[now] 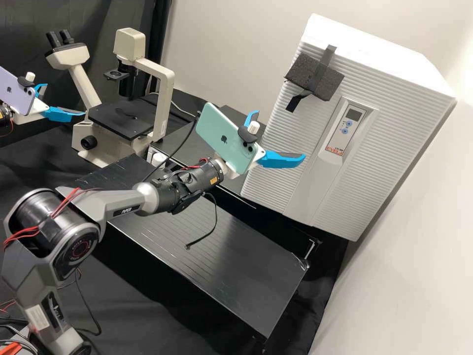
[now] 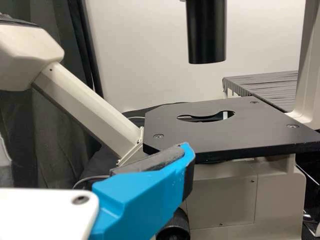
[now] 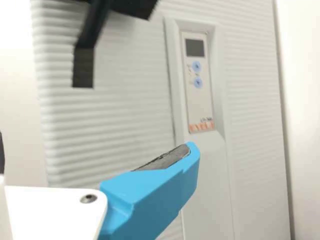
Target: Open the incubator door.
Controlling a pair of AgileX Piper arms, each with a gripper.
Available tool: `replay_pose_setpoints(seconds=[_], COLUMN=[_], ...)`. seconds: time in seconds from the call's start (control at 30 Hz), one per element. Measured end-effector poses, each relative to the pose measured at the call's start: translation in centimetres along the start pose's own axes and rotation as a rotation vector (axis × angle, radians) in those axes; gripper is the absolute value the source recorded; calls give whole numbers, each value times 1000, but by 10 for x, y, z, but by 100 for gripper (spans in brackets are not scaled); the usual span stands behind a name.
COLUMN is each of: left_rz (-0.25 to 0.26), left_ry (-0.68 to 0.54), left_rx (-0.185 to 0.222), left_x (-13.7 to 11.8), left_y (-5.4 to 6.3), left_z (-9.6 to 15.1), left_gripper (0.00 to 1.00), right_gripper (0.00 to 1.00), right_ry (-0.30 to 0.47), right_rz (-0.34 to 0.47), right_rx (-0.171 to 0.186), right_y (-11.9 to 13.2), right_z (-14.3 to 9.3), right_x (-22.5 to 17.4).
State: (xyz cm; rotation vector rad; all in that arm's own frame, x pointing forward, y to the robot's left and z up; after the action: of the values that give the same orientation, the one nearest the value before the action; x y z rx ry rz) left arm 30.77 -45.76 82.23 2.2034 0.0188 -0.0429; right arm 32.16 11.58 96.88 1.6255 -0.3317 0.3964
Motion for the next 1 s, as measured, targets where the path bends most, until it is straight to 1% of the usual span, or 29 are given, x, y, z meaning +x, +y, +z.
replay_pose_setpoints(seconds=[0.1, 0.2, 0.27, 0.33, 0.57, 0.7, 0.77, 0.87, 1.0], left_rz=[0, 0, 0, 0, 0, 0, 0, 0, 0], left_ry=[0, 0, 0, 0, 0, 0, 0, 0, 0], left_rx=[0, 0, 0, 0, 0, 0, 0, 0, 0], left_x=[0, 0, 0, 0, 0, 0, 0, 0, 0], left_y=[0, 0, 0, 0, 0, 0, 0, 0, 0], left_z=[0, 0, 0, 0, 0, 0, 0, 0, 0], left_gripper=[100, 100, 100, 100, 100, 100, 100, 100, 100], right_gripper=[100, 100, 100, 100, 100, 100, 100, 100, 100], right_ry=[-4, -6, -17, -34, -110, -120, -123, -129, -136], right_rz=[-4, -7, -3, 3, -13, -19, -18, -14, -5], right_rx=[-4, -20, -33, -60, -97, -93, -97, -93, -97], right_y=[-1, -1, -4, -7, -16, -17, -17, -16, -13], right_z=[-7, -14, -17, -20, -12, -10, -10, -8, -6], right_x=[2, 4, 7, 10, 15, 16, 16, 16, 17])
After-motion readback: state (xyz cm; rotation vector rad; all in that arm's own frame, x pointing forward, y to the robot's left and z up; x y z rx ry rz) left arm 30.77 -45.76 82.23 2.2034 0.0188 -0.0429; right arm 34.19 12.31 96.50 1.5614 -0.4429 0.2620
